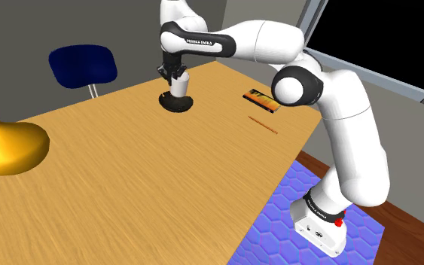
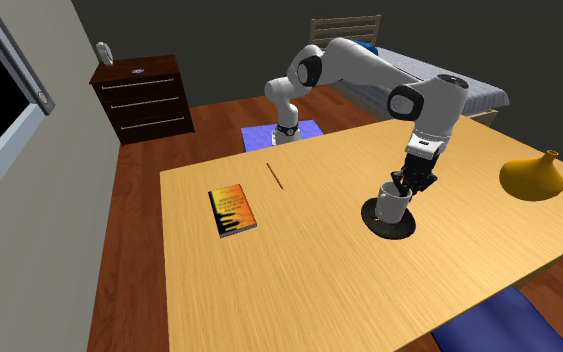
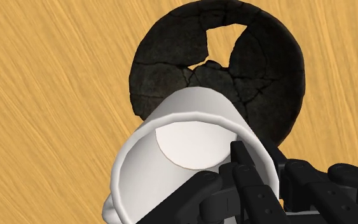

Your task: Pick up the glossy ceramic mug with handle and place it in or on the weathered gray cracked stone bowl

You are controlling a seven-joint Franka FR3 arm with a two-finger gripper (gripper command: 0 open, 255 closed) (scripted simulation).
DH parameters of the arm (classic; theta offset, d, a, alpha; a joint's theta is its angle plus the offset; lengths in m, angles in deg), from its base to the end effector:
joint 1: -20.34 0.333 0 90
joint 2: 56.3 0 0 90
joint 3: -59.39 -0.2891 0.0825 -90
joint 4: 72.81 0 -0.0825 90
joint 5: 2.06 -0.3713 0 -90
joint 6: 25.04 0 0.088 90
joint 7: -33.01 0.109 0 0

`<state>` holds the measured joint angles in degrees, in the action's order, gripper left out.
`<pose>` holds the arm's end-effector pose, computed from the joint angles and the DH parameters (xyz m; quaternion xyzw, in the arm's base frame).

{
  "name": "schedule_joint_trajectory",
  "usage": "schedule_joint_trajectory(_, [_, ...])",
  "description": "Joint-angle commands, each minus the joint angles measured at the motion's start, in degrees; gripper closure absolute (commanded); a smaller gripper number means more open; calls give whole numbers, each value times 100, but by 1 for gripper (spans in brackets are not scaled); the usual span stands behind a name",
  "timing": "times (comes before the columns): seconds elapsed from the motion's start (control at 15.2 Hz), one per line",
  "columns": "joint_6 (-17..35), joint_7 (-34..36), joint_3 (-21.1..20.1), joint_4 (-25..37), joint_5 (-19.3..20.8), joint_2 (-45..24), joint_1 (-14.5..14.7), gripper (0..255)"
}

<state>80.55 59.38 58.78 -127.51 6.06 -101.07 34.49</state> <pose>0.7204 0.1750 0.4022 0.9926 -0.0872 0.0728 0.0426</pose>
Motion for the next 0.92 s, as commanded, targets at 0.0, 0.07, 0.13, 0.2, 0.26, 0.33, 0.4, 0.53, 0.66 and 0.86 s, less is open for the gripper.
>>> schedule_joint_trajectory(0.0, [165, 22, 0, -193, 6, 34, -2, 255])
schedule_joint_trajectory(0.07, [243, 32, 1, -274, 9, 36, -4, 255])
schedule_joint_trajectory(0.13, [319, 41, 1, -350, 12, 35, -5, 255])
schedule_joint_trajectory(0.2, [372, 48, 2, -401, 14, 34, -6, 255])
schedule_joint_trajectory(0.26, [372, 48, 2, -402, 14, 34, -6, 255])
schedule_joint_trajectory(0.33, [372, 48, 2, -402, 14, 34, -6, 255])
schedule_joint_trajectory(0.4, [372, 48, 2, -401, 14, 34, -6, 255])
schedule_joint_trajectory(0.53, [372, 48, 2, -401, 14, 34, -6, 255])
schedule_joint_trajectory(0.66, [372, 48, 2, -401, 14, 34, -6, 255])
schedule_joint_trajectory(0.86, [372, 48, 2, -401, 14, 33, -6, 0])
